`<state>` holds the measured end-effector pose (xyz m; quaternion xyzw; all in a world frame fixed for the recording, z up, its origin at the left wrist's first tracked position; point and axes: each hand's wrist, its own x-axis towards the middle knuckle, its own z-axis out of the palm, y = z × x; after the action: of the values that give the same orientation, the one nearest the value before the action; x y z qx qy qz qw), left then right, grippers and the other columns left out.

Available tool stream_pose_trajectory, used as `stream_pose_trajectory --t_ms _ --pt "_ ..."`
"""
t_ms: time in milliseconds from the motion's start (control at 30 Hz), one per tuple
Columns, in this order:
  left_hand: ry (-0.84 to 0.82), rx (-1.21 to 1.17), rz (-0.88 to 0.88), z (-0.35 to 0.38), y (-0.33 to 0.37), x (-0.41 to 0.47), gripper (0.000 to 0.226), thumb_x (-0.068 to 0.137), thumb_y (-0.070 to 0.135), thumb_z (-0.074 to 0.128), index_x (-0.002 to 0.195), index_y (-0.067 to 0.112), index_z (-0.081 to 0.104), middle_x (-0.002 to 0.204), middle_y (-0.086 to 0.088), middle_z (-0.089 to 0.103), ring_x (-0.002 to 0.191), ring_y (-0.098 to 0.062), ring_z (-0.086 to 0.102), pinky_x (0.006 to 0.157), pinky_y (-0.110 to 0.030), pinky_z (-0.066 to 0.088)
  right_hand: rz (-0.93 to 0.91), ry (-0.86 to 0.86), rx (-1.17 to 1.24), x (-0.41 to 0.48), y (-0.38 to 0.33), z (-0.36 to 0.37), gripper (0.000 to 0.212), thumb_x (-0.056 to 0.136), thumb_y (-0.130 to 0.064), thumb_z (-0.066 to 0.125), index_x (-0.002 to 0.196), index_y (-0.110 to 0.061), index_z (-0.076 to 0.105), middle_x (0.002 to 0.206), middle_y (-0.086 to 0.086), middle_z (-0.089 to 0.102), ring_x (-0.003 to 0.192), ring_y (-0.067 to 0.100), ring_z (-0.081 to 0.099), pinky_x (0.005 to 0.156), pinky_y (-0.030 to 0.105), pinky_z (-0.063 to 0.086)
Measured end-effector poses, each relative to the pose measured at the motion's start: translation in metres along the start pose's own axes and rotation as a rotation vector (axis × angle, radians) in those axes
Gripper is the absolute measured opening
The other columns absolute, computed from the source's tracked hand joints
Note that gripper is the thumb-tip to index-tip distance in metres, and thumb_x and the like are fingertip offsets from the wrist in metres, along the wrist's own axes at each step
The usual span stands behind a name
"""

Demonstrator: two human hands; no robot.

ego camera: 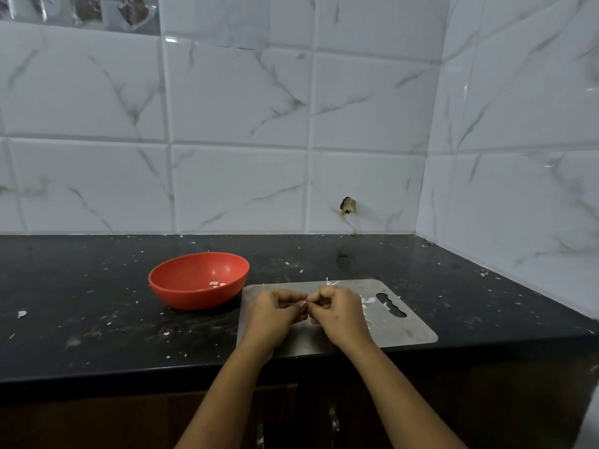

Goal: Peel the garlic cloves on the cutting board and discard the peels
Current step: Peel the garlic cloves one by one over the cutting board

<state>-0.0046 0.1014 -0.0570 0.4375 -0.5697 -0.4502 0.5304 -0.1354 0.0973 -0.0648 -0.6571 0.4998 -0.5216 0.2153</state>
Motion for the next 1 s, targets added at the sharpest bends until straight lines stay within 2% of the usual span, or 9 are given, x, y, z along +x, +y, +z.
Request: stream_pose_trajectory --t_ms 133,267,367,500,633,767,867,1000 --pt "0.029 -0.038 0.005 -0.001 -0.001 0.000 0.012 0.085 -0.011 0.061 0.093 -0.006 0.068 0.077 -0.013 0.069 0.066 -0.011 0.068 0.064 -0.015 0.054 0.012 0.011 0.009 0.000 -0.001 -0.001 0.019 0.079 -0.010 0.077 0.069 -0.020 0.065 0.063 -0.001 0.067 0.055 0.011 0.065 0.059 0.024 0.055" --pt "0.028 -0.059 0.006 -0.004 -0.001 -0.001 0.007 0.083 -0.008 0.065 0.088 -0.005 0.069 0.074 -0.012 0.070 0.068 -0.015 0.066 0.066 -0.017 0.056 -0.001 -0.017 0.069 0.000 -0.001 -0.004 0.007 0.081 -0.008 0.075 0.083 -0.012 0.069 0.060 -0.003 0.065 0.056 0.009 0.064 0.060 0.025 0.056" --pt "0.014 -0.045 0.027 -0.005 -0.001 -0.001 0.007 0.083 -0.004 0.066 0.086 -0.001 0.072 0.079 -0.015 0.072 0.072 -0.016 0.066 0.072 -0.021 0.055 -0.021 -0.031 0.090 -0.002 -0.002 -0.003 0.010 0.084 -0.002 0.069 0.091 -0.009 0.072 0.060 -0.002 0.066 0.057 0.009 0.064 0.062 0.025 0.057" --pt "-0.035 -0.075 0.017 -0.008 0.000 -0.001 0.012 0.080 -0.006 0.068 0.089 0.001 0.073 0.082 -0.011 0.074 0.078 -0.012 0.067 0.079 -0.021 0.051 -0.005 0.004 0.205 -0.002 -0.001 -0.002 0.012 0.084 0.003 0.068 0.085 -0.008 0.072 0.074 0.009 0.072 0.067 0.016 0.069 0.068 0.029 0.059" --pt "-0.018 -0.100 0.016 -0.009 -0.001 -0.002 0.017 0.078 -0.010 0.068 0.090 0.000 0.072 0.080 -0.008 0.074 0.078 -0.011 0.069 0.080 -0.020 0.054 -0.006 -0.001 0.287 -0.003 -0.001 -0.003 0.016 0.083 0.002 0.071 0.077 -0.013 0.068 0.074 0.011 0.071 0.064 0.014 0.067 0.064 0.024 0.057" --pt "0.021 -0.078 0.027 -0.009 -0.003 -0.002 0.022 0.079 -0.008 0.069 0.093 0.009 0.072 0.084 -0.014 0.074 0.087 -0.022 0.071 0.086 -0.028 0.054 -0.017 -0.025 0.214 -0.002 -0.002 -0.003 0.007 0.086 -0.003 0.068 0.083 -0.009 0.068 0.076 0.011 0.072 0.066 0.013 0.068 0.065 0.026 0.058" --pt "0.051 -0.053 0.021 -0.009 -0.004 -0.002 0.026 0.080 -0.007 0.069 0.097 0.013 0.070 0.082 -0.014 0.074 0.084 -0.019 0.071 0.082 -0.024 0.055 -0.027 -0.048 0.122 -0.002 -0.002 -0.001 0.014 0.089 -0.005 0.065 0.081 -0.016 0.064 0.075 0.005 0.070 0.064 0.012 0.066 0.062 0.023 0.056" --pt "0.064 -0.014 0.033 -0.010 -0.005 -0.001 0.018 0.078 -0.006 0.071 0.084 0.011 0.072 0.077 -0.006 0.075 0.079 -0.015 0.071 0.074 -0.022 0.054 -0.047 -0.076 0.036 -0.002 -0.005 -0.002 0.014 0.091 -0.009 0.064 0.080 -0.016 0.060 0.069 -0.006 0.064 0.060 0.005 0.060 0.056 0.021 0.054"
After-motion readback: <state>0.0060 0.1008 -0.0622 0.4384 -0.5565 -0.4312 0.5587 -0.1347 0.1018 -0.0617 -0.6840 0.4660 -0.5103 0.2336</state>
